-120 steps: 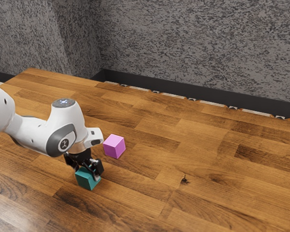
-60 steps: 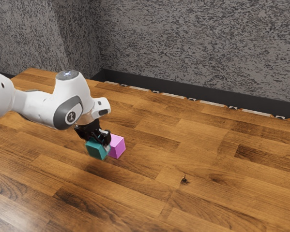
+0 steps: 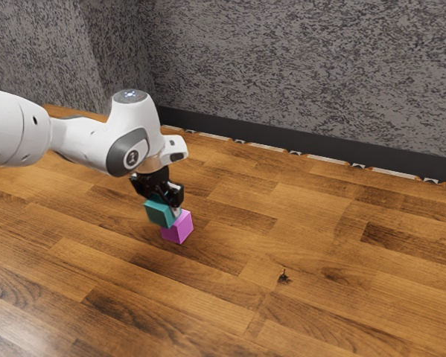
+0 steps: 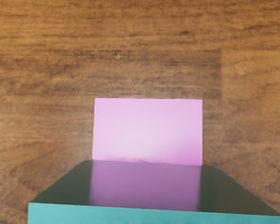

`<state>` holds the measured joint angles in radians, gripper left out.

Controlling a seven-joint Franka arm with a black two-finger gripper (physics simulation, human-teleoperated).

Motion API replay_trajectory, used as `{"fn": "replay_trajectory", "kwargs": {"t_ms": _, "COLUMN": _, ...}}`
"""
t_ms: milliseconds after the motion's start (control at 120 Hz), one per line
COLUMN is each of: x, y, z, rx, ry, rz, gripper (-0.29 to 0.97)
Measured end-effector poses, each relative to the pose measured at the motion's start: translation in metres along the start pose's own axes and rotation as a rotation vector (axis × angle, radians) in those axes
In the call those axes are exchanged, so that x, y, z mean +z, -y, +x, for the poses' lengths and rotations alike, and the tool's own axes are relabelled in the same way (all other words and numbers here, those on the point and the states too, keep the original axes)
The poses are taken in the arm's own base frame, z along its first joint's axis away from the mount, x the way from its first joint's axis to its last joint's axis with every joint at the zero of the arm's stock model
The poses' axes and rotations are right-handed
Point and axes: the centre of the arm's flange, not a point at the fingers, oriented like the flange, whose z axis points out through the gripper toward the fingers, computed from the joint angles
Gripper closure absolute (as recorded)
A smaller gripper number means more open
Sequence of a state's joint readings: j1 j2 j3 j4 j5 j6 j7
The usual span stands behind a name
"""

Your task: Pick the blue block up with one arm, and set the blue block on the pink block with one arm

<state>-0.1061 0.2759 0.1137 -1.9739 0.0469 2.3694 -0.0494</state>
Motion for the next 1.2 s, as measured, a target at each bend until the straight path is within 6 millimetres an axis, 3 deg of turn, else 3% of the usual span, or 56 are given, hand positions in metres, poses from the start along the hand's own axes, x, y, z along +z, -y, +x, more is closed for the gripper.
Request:
{"fn": "replay_trajectory", "kwargs": {"t_ms": 733, "x": 0.007, "y": -0.004, "z": 0.029, "rx": 0.030, "ry": -0.013, "rz": -0.003, "gripper": 0.35}}
{"fn": "replay_trajectory", "kwargs": {"t_ms": 942, "x": 0.006, "y": -0.004, "z": 0.029, "rx": 0.025, "ry": -0.013, "rz": -0.028, "gripper": 0.15}}
{"fn": "replay_trajectory", "kwargs": {"t_ms": 992, "x": -0.012, "y": -0.006, "z": 0.029, "rx": 0.031, "ry": -0.037, "rz": -0.033, "gripper": 0.12}}
{"fn": "replay_trajectory", "kwargs": {"t_ms": 1067, "x": -0.053, "y": -0.011, "z": 0.028, "rx": 0.045, "ry": -0.089, "rz": -0.041, "gripper": 0.08}}
{"fn": "replay_trajectory", "kwargs": {"t_ms": 1200, "x": -0.147, "y": -0.013, "z": 0.017, "rx": 0.059, "ry": -0.194, "rz": -0.059, "gripper": 0.05}}
